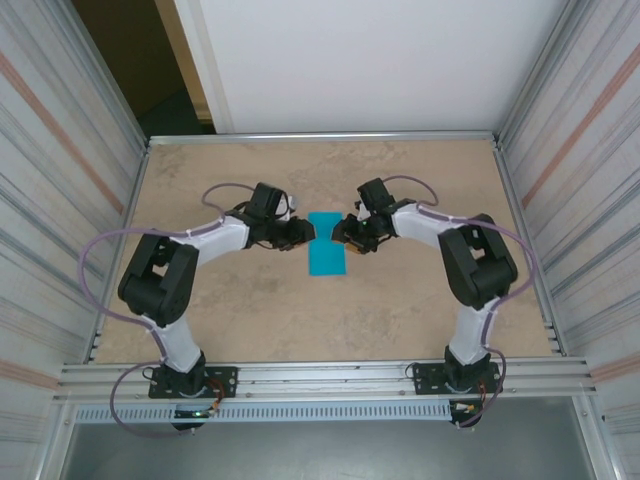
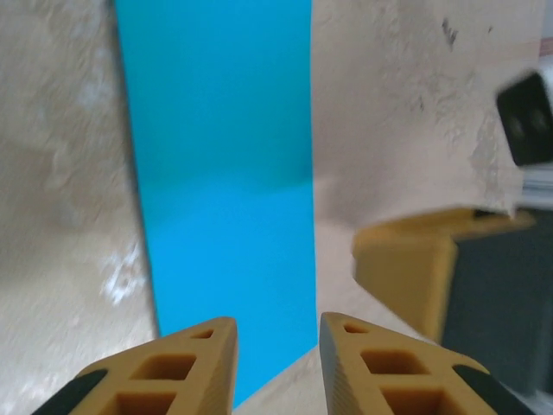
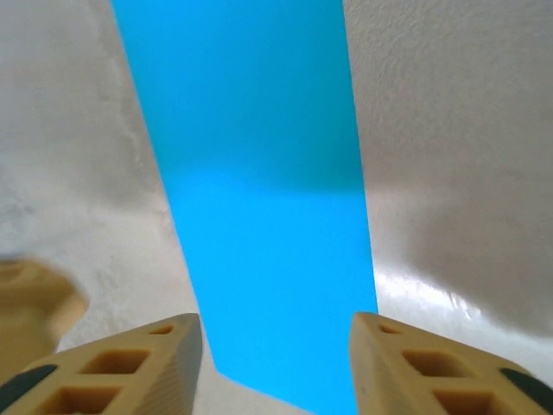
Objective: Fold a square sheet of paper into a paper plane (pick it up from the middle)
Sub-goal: First fold the square sheet of paper in half at the center of the table.
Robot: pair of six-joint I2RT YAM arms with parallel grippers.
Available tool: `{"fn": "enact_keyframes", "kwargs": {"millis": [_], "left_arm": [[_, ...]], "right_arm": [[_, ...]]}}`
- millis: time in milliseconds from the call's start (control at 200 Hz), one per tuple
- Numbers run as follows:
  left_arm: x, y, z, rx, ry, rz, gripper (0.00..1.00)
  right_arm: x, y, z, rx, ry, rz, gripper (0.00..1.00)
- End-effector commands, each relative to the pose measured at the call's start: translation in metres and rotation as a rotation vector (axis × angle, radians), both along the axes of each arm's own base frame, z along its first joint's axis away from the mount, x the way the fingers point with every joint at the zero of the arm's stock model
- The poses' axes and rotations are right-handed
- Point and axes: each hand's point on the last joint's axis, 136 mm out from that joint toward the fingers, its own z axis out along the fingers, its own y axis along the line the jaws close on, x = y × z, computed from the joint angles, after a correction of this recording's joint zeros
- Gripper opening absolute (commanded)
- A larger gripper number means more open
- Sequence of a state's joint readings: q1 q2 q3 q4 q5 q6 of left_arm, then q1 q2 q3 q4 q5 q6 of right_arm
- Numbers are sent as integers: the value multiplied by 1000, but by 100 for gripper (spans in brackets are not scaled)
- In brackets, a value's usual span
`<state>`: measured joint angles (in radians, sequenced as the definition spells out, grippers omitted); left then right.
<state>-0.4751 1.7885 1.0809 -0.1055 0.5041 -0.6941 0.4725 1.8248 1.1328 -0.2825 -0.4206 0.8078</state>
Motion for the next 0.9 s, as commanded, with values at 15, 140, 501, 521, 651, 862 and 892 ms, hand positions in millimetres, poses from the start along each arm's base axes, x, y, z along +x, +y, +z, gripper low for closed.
{"fn": "enact_keyframes", "kwargs": {"millis": [15, 140, 501, 521, 651, 862, 892], "left_arm": [[16, -15, 6, -50, -15, -17, 32], [25, -20, -6, -46, 7, -20, 32], [41, -19, -29, -28, 63, -2, 31], [41, -16, -31, -26, 66, 4, 31], [36, -13, -35, -36, 87, -9, 31], [34, -10, -50, 4, 126, -11, 30], [34, -10, -51, 4, 136, -12, 30]], "right_arm": [[2, -25, 12, -1, -59, -133, 54], [-4, -42, 12, 1, -96, -183, 59], [-14, -39, -2, 28, -64, -192, 58], [-15, -37, -3, 33, -58, -188, 58], [-19, -26, -5, 55, -53, -157, 58], [-27, -21, -16, 63, -3, -140, 55], [-28, -21, -17, 62, 4, -141, 54]]}}
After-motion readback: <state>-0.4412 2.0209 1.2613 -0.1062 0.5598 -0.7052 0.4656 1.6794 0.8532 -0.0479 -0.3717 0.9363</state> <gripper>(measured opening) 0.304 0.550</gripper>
